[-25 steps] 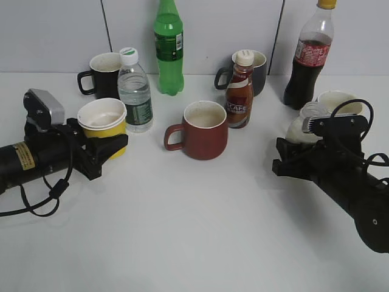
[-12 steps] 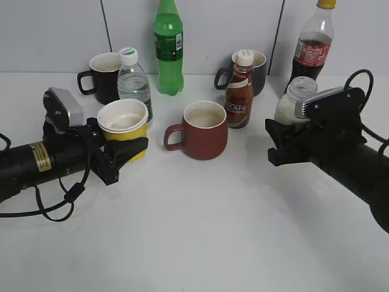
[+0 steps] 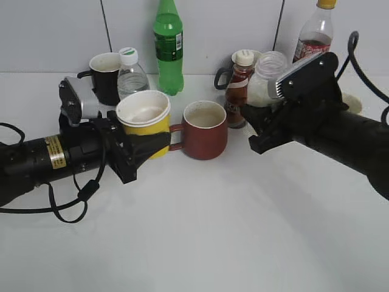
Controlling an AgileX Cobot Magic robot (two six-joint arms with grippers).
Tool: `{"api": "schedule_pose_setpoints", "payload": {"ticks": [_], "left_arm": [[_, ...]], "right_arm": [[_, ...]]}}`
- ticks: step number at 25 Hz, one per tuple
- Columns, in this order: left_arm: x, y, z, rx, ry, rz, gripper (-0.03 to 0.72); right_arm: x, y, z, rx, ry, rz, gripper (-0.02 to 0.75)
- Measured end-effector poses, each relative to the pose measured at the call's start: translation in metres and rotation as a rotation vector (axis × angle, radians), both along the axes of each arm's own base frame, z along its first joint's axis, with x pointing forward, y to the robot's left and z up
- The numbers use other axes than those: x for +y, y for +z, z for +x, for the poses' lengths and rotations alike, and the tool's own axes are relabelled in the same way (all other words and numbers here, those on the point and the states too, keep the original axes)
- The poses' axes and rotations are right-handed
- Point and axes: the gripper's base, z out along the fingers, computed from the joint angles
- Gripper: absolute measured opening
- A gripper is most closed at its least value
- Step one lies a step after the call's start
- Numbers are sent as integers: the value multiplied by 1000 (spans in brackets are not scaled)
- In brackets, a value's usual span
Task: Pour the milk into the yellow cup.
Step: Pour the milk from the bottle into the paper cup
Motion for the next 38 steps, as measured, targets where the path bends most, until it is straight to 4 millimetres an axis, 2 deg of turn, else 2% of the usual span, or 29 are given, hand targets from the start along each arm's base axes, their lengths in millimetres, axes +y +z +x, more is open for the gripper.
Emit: {"api": "schedule_pose_setpoints", "payload": {"ticks": [7, 14, 22, 38], "left_arm": [[-21, 6, -1, 51, -112, -23, 398], [-46, 5, -5, 81, -217, 74, 398], [-60, 9, -4, 53, -248, 97, 398], [-66, 12, -5, 25, -294, 117, 398]], "right_arm": [[18, 8, 7, -21, 87, -87, 442], [27, 18, 16, -66, 163, -173, 442], [33, 23, 18, -183, 264, -318, 442], [33, 23, 19, -380, 344, -605, 442]]}}
